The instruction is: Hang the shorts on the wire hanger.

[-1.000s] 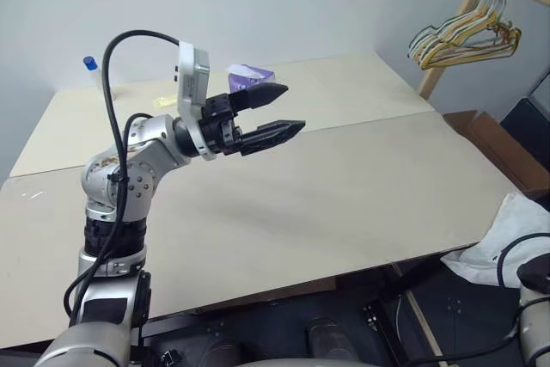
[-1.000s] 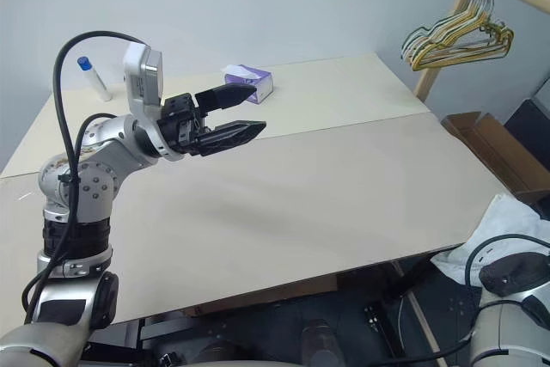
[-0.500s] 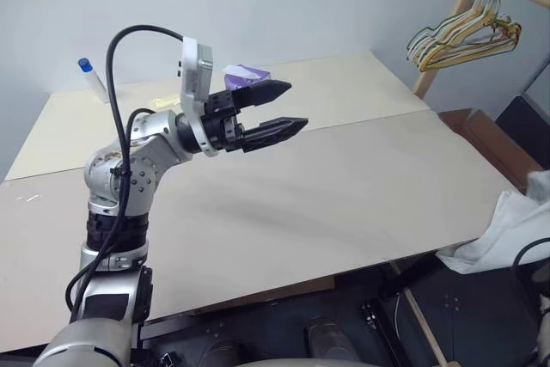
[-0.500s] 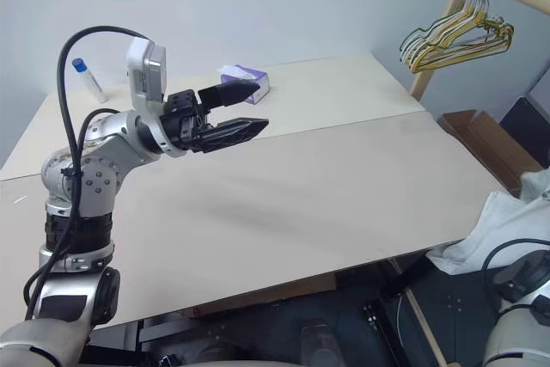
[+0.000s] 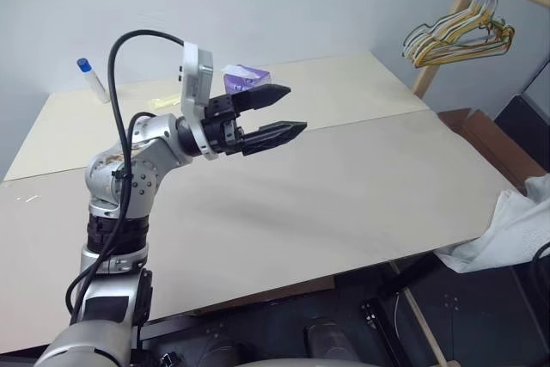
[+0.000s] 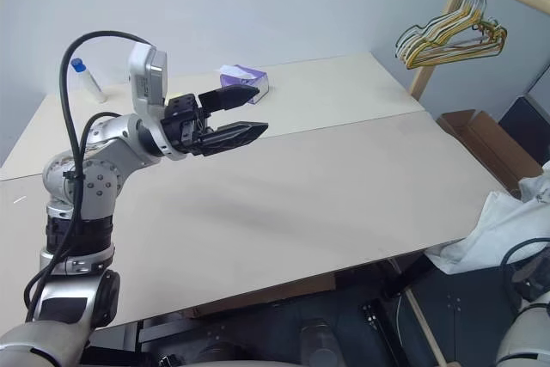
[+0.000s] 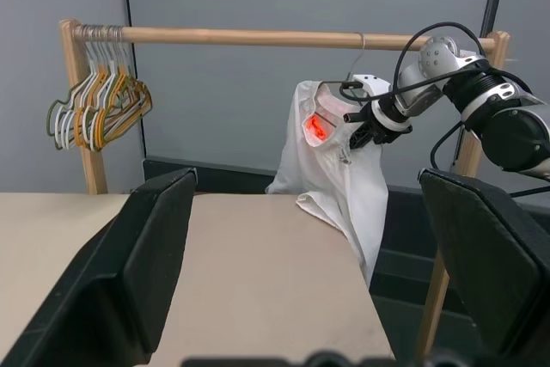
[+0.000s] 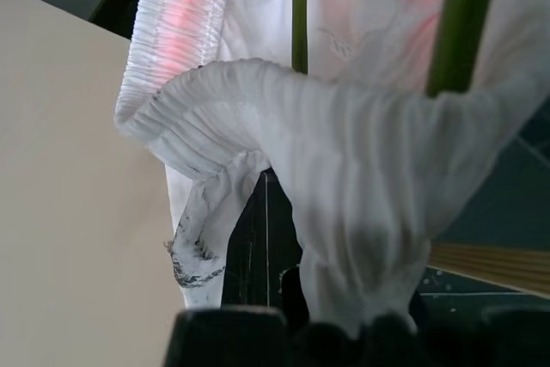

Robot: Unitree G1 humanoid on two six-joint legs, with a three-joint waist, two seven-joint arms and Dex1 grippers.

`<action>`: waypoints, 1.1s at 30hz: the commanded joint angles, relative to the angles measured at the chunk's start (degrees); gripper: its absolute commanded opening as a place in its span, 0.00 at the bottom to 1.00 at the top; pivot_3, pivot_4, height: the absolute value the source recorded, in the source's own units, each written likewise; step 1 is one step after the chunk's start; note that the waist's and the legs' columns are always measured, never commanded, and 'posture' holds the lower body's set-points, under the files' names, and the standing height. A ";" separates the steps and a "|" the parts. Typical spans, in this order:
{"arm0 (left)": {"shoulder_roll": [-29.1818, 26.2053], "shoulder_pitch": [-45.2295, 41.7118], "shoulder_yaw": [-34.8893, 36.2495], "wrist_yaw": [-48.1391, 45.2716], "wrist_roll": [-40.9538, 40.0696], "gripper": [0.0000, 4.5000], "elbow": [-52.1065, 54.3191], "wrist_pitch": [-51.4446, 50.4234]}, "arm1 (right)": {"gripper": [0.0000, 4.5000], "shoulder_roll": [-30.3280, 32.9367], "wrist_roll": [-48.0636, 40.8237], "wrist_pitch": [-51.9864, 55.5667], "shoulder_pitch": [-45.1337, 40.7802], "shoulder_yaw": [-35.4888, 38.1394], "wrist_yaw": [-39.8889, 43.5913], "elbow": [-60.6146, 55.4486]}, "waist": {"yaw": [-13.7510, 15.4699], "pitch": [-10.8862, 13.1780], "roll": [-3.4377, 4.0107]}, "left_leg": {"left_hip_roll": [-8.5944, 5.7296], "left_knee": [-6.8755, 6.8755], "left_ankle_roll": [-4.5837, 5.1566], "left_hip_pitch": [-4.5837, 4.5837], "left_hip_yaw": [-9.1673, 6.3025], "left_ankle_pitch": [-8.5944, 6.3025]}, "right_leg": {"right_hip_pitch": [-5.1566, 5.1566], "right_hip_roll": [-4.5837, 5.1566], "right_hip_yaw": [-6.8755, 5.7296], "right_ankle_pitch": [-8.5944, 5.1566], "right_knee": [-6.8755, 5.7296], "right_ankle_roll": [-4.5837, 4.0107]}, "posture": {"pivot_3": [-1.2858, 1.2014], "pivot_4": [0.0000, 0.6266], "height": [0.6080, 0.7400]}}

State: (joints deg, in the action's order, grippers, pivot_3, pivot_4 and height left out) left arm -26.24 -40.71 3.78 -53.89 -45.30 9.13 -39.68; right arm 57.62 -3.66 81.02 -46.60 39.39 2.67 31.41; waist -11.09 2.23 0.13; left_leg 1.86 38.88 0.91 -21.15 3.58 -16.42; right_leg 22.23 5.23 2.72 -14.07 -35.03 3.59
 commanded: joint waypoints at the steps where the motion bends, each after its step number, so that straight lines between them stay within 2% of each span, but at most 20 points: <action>1: 0.33 -0.70 0.80 0.46 -0.60 1.00 1.36 0.92 | 0.09 -0.48 -1.36 -4.27 1.77 0.65 1.20 -6.77 | 0.01 -0.02 0.03 | 0.00 0.02 0.00 0.00 0.00 0.00 | 0.00 0.01 0.01 0.00 -0.02 0.01 | 0.44 0.02 1.00; 5: 0.32 -0.87 0.85 0.47 -0.73 1.00 1.29 0.68 | 0.09 -2.59 -0.91 -5.62 3.63 2.81 -0.50 -9.00 | -0.08 -0.02 0.03 | 0.01 0.05 0.00 0.02 0.01 0.00 | 0.00 -0.01 0.03 0.01 -0.06 0.02 | 0.44 0.03 1.00; 14: 0.54 -0.87 0.72 0.40 -0.87 1.00 1.51 0.61 | 0.09 -0.44 -3.66 -2.51 3.93 3.17 3.41 -7.57 | -0.18 -0.05 0.10 | -0.01 0.06 0.00 0.02 0.01 0.01 | 0.00 0.00 0.04 0.02 -0.06 0.02 | 0.44 0.02 1.00; 15: 0.59 -0.79 0.68 0.41 -0.86 1.00 1.55 0.63 | 0.04 -0.47 -3.68 -2.73 3.85 3.55 3.40 -7.67 | -0.22 -0.05 0.10 | -0.01 0.06 0.00 0.02 0.01 0.01 | 0.00 0.01 0.04 0.02 -0.06 0.02 | 0.44 0.02 1.00; 24: 1.37 -0.32 0.43 0.63 -0.68 1.00 1.82 0.84 | 0.04 -0.72 -4.70 -5.07 5.34 3.68 4.43 -8.71 | -0.68 -0.06 0.12 | -0.02 0.07 -0.01 0.02 0.01 0.01 | 0.00 0.01 0.05 0.02 -0.08 0.03 | 0.43 0.01 1.00; 27: 1.51 -0.16 0.56 0.85 -0.72 1.00 2.05 0.87 | 0.04 -0.13 -4.36 -6.03 5.62 2.72 4.27 -7.06 | -0.76 -0.08 0.14 | -0.02 0.07 -0.01 0.03 0.00 0.01 | 0.00 0.01 0.05 0.03 -0.09 0.04 | 0.43 0.00 1.00; 28: 1.50 -0.05 0.65 0.87 -0.77 1.00 2.14 0.86 | 0.09 -0.03 -4.30 -6.25 6.14 2.27 4.52 -7.10 | -0.76 -0.08 0.14 | -0.01 0.07 -0.01 0.03 0.00 0.01 | 0.00 0.00 0.05 0.03 -0.09 0.04 | 0.43 0.00 1.00; 33: 1.50 0.06 0.50 0.70 -0.41 1.00 1.87 1.13 | 0.09 0.32 -5.59 -3.91 7.70 -1.09 7.58 -8.67 | -0.80 -0.09 0.16 | -0.01 0.08 -0.01 0.03 0.00 0.01 | -0.01 0.01 0.05 0.03 -0.10 0.04 | 0.43 0.00 1.00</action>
State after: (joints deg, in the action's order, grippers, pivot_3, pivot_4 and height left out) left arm -24.68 -40.18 3.62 -53.23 -45.32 9.65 -39.72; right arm 56.42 -8.20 76.79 -38.50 39.04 9.20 24.77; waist -11.89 2.14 0.28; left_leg 1.85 38.96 0.90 -21.12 3.58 -16.41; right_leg 22.22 5.23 2.77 -14.04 -35.13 3.63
